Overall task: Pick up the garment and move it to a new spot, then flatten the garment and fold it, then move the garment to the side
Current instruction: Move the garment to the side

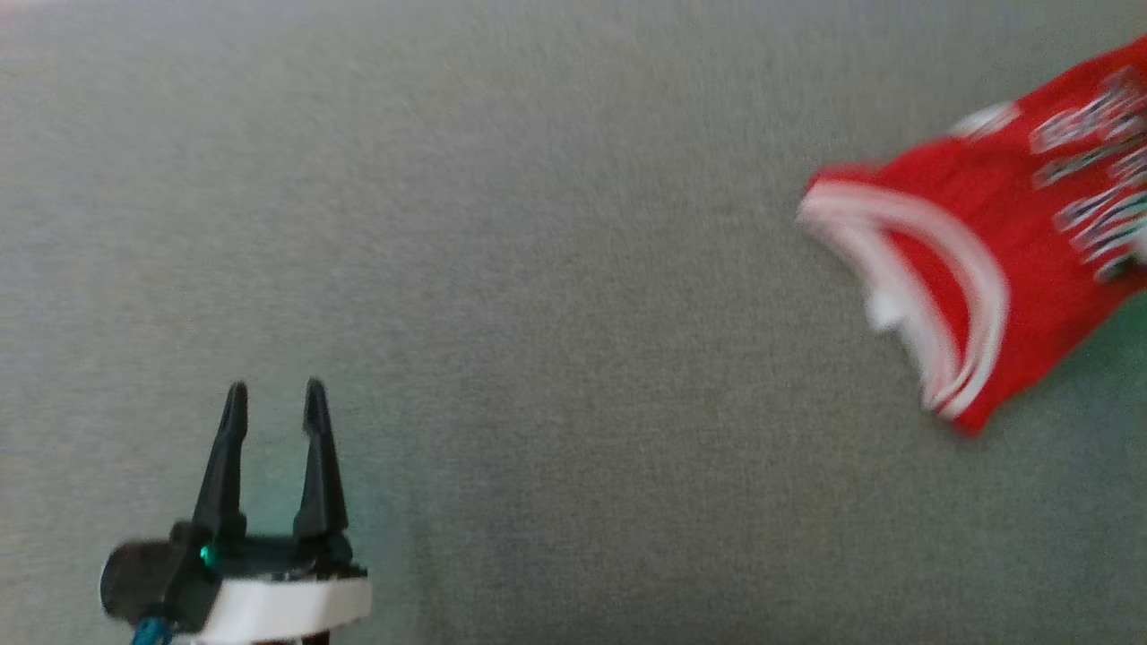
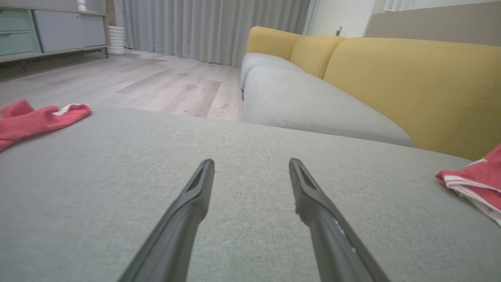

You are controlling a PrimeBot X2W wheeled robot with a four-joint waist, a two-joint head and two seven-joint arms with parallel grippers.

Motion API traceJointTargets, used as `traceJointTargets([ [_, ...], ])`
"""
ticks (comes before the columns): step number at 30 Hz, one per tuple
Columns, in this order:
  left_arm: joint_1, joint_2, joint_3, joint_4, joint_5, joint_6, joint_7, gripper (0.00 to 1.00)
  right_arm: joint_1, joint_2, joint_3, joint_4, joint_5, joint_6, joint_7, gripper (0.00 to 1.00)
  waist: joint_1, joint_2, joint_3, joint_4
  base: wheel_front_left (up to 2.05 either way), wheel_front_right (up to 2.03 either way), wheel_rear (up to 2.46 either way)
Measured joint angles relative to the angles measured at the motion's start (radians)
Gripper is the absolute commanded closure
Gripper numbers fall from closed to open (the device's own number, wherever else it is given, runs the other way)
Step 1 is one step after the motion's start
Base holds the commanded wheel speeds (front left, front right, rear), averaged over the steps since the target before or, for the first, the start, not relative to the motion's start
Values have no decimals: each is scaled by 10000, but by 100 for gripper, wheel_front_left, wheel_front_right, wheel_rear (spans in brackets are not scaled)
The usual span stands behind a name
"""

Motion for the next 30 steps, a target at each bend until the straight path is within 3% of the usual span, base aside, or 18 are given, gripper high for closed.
traceJointTargets([
  [6,-389,-10,90,-6,341,-94,0,0,-996,-353,-1432,393,-1802,0,-36,100,1,0,1043,-329,0,0,0],
  [12,-402,-10,261,-21,447,-182,0,0,-1145,-311,-2518,-332,-4023,0,121,100,-2,0,1342,-756,0,0,0],
  [19,-344,-10,259,-27,533,-259,0,0,-1011,111,-2704,-832,-4993,0,184,100,-3,0,1115,-961,0,0,0],
  [20,-344,-10,253,-23,533,-259,0,0,-945,230,-2700,-917,-4997,0,40,57,-3,0,1073,-975,0,0,0],
  [21,-344,-10,253,-23,533,-259,0,0,-945,230,-2700,-917,-4997,0,40,0,-3,0,1073,-975,0,0,0],
  [30,-219,-10,267,29,464,-257,0,0,-326,1166,-1914,-2830,-5465,0,-2458,0,-4,0,536,-998,0,0,0],
])
